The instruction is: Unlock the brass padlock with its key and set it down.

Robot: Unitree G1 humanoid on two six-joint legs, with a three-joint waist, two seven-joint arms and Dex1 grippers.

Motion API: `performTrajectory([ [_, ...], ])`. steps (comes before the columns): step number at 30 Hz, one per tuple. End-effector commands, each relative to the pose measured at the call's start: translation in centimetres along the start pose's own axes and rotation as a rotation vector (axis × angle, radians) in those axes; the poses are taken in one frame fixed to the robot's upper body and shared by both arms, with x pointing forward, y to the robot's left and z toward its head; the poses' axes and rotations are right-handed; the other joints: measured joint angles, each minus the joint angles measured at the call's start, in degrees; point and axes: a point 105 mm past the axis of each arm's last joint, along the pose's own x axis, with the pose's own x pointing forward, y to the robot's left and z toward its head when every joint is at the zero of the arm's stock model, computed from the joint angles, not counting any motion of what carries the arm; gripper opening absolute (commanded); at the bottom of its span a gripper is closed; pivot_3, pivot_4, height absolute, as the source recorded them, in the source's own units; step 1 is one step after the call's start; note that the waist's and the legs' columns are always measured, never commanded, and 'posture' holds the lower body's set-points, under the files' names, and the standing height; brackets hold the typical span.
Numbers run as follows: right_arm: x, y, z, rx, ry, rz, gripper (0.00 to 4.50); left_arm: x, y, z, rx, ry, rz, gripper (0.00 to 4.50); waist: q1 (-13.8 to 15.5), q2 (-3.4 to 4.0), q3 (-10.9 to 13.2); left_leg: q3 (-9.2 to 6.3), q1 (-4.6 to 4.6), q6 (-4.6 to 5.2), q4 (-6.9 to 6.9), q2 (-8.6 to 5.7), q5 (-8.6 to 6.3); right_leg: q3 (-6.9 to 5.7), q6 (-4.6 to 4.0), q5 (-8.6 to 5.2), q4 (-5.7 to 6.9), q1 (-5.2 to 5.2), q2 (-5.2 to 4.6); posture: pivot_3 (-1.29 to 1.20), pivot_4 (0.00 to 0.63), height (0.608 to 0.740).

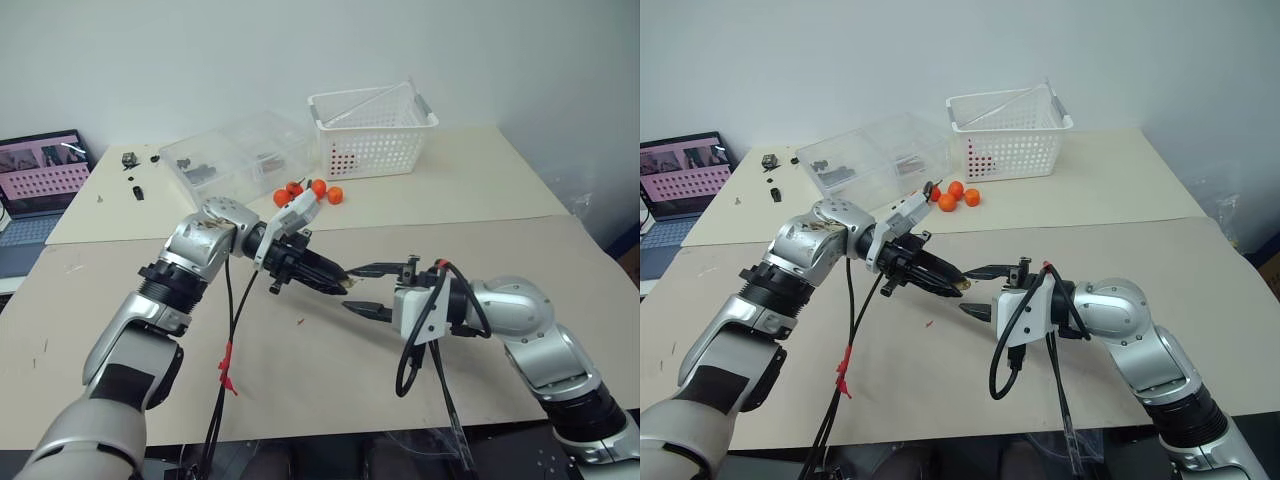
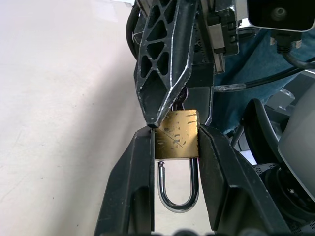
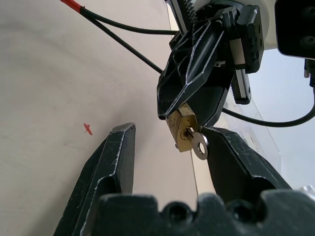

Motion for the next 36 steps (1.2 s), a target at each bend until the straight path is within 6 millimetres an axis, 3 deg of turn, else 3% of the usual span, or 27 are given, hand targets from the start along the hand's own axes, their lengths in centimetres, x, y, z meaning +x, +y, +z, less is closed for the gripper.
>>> performTrajectory([
  [1,-0.4,-1.3,0.8,-0.057,-0.018,-0.038,2.58,-0.1,-0.5,1.3,0.060,0.003,-0.018,0.76,0.02,0.00,0.00,0.00,0.00,0.00,0.00,0.00,0.00,0.00,0.00,0.00,0.00,0.00,0.00,0.00,0.150,0.740],
  [23,-0.7,-1.1,1.0,-0.128,-0.040,0.021,2.58,-0.2,-0.4,0.8,0.050,0.013,-0.016,0.76,0.00,0.00,0.00,0.01,0.00,0.00,0.00,0.01,0.00,0.00,0.00,0.00,0.00,0.00,0.02,0.00,0.150,0.740],
  [36,-0.8,-2.0,0.6,-0.166,-0.042,0.025,2.58,0.0,-0.7,0.3,0.052,0.033,-0.027,0.76,-0.03,0.00,0.00,0.03,0.00,0.00,0.01,0.00,0.00,0.02,0.00,0.00,0.01,0.00,0.01,0.00,0.150,0.740],
])
